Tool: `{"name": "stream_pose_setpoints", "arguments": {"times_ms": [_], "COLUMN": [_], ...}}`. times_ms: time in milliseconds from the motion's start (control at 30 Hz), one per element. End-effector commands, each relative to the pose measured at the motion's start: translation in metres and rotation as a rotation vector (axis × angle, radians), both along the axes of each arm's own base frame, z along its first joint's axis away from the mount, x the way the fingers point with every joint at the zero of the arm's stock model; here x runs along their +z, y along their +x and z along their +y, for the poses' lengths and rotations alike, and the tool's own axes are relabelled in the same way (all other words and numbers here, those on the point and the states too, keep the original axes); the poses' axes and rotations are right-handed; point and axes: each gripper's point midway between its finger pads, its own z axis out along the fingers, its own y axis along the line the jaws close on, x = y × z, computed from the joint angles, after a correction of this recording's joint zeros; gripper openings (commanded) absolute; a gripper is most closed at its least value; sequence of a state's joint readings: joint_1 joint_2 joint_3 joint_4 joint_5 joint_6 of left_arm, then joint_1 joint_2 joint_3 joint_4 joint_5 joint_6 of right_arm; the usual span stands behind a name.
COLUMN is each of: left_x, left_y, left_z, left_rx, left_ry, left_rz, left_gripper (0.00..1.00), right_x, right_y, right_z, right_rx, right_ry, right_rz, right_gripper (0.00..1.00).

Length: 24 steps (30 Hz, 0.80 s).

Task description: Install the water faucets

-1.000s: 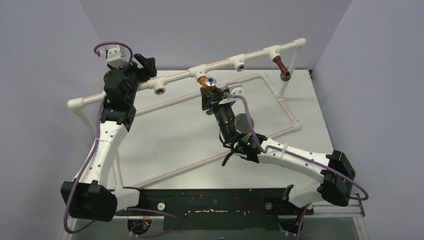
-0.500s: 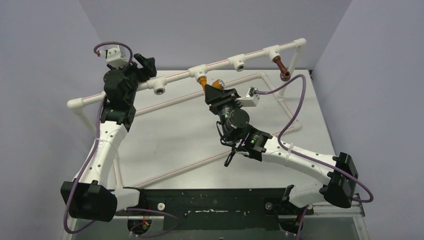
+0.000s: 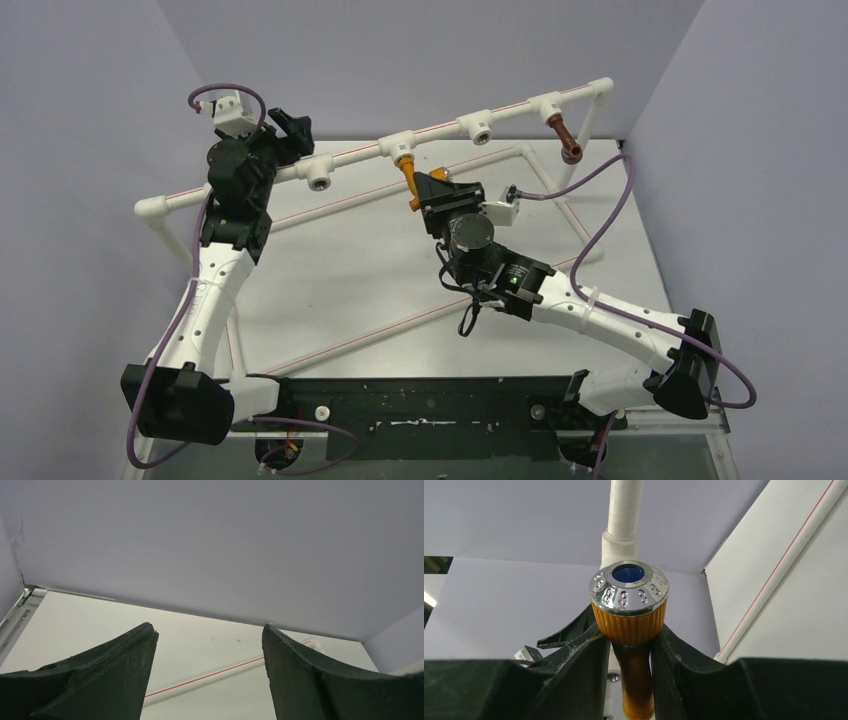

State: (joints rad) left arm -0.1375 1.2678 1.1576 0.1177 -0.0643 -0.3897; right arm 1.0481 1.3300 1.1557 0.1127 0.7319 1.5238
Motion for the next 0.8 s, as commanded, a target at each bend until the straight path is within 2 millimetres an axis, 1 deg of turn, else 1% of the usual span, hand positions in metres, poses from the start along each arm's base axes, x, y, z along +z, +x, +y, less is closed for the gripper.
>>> {"name": "stream_pose_setpoints", "arguments": {"times_ms": [0, 33, 100, 167, 233, 333, 433, 600, 667, 700, 767], "left_x": [-0.238, -0.238, -0.238, -0.238, -0.239, -0.239, -0.24, -0.242, -0.242, -0.242, -0.243], "left_y": [-0.079, -0.079, -0.079, -0.079, -0.079, -0.079, -0.079, -0.079, -0.08, -0.08, -0.08], "left_z": [-0.042, -0.042, -0.042, -0.042, -0.042, -0.042, -0.042, -0.042, -0.042, -0.042, -0.042], "left_rx": [-0.239, -0.237, -0.237, -0.237, -0.237, -0.238, -0.237, -0.238, -0.237, -0.237, -0.237], "left_ry": [0.121, 0.122, 0.122, 0.124, 0.124, 0.123, 0.125, 0.126, 0.126, 0.125, 0.126], "left_rz": [0.803, 0.804, 0.804, 0.805, 0.806, 0.807, 0.81, 0.815, 0.817, 0.817, 0.82], "left_gripper": [0.74, 0.74, 0.74, 0.74, 0.74, 0.74, 0.74, 0.74, 0.74, 0.74, 0.74], "right_x": [0.017, 0.016, 0.016, 0.018, 0.019, 0.016, 0.014, 0.015, 0.014, 0.009, 0.009], "right_y": [-0.03, -0.031, -0.034, -0.036, -0.039, -0.042, -0.047, -0.054, -0.055, -0.055, -0.056], "right_z": [0.01, 0.007, 0.003, -0.002, -0.006, -0.015, -0.022, -0.041, -0.05, -0.055, -0.062], "right_rx": [0.12, 0.12, 0.122, 0.125, 0.126, 0.12, 0.126, 0.133, 0.12, 0.119, 0.118], "right_ry": [0.046, 0.036, 0.022, 0.002, -0.022, -0.053, -0.096, -0.297, -0.365, -0.416, -0.493], "right_rz": [-0.014, -0.024, -0.042, -0.068, -0.082, -0.081, -0.086, -0.152, -0.156, -0.155, -0.189], "right_gripper": [0.3, 0.39, 0.53, 0.62, 0.67, 0.71, 0.72, 0.74, 0.75, 0.75, 0.76]}}
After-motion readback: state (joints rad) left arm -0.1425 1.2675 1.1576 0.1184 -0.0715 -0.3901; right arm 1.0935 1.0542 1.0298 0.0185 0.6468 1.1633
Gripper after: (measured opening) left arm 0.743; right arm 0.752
